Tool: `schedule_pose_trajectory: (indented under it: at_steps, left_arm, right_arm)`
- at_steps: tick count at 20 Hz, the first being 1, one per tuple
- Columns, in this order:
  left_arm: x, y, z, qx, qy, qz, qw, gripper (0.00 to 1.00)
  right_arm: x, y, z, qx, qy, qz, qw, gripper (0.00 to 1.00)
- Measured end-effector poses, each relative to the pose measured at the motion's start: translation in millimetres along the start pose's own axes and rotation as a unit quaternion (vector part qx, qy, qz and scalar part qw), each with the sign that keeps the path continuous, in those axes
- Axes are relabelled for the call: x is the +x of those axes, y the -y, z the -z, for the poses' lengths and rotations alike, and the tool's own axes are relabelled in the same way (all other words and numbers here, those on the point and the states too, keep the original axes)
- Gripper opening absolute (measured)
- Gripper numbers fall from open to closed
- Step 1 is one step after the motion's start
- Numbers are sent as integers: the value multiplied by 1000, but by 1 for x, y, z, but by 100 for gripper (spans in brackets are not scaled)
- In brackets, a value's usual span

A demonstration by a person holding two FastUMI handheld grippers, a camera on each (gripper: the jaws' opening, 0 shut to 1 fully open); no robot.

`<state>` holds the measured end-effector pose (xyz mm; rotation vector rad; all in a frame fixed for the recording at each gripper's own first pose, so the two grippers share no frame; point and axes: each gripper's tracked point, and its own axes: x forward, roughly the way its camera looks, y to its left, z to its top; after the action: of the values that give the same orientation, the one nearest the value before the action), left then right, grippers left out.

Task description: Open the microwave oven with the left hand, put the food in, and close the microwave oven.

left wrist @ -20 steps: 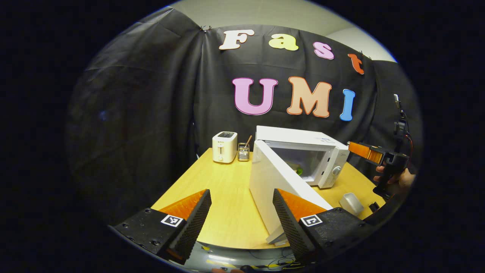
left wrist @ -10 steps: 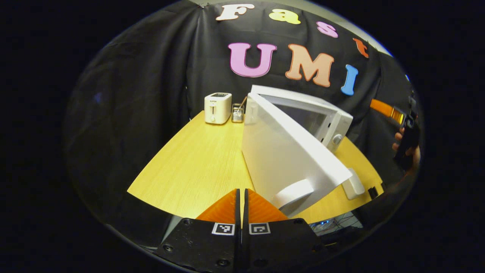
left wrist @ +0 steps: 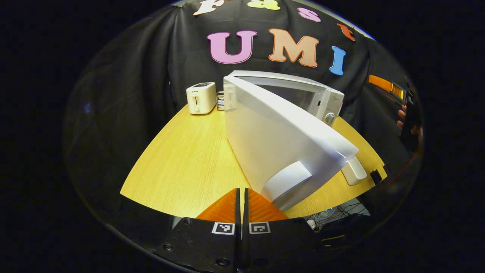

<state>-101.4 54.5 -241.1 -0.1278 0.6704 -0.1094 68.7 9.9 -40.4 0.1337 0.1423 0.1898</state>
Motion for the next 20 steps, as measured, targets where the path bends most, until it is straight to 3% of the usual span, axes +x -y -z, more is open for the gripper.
schedule_pose_trajectory:
  at_steps: [9,10,14,15,16,17,19,20]
  left_arm:
    - [31,60,-21,66,-7,62,996,0]
    - [34,68,-24,73,-7,71,995,0]
    - [50,102,-31,103,-12,111,988,0]
    - [55,109,-33,111,-13,120,986,0]
    - [59,116,-36,118,-14,129,984,0]
    - [64,124,-37,125,-17,140,982,0]
    - [73,136,-42,141,-23,157,977,0]
    - [77,141,-45,150,-23,164,975,0]
  right_arm:
    - [-27,47,1,17,6,50,999,82]
    - [-31,52,3,15,6,56,998,92]
    - [-46,70,12,26,-1,83,996,92]
    - [-50,75,14,27,-1,90,996,82]
    - [-54,79,15,28,-2,98,995,82]
    - [-58,81,16,28,-3,104,994,92]
    - [-68,89,17,23,-5,115,993,92]
    - [-71,92,16,20,-4,120,993,82]
